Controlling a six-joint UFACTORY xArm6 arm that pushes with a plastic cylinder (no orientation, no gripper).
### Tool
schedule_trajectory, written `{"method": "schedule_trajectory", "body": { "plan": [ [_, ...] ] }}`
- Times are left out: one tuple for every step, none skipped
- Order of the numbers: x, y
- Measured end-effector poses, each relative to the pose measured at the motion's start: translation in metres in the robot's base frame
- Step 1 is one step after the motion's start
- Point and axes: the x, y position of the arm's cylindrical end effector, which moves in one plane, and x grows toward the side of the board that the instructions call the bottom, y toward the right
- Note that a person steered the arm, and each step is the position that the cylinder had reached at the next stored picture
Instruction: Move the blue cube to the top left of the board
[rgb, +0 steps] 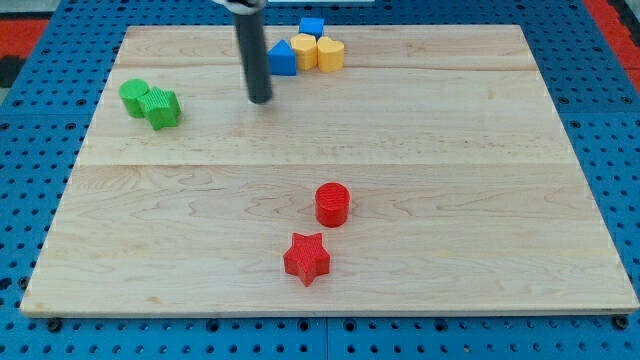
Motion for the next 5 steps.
{"method": "schedule_trajectory", "body": {
  "plan": [
    [-0.009,0.13],
    [-0.053,0.234],
    [-0.112,0.234],
    [-0.124,0.228],
    [-0.129,0.228]
  ]
}}
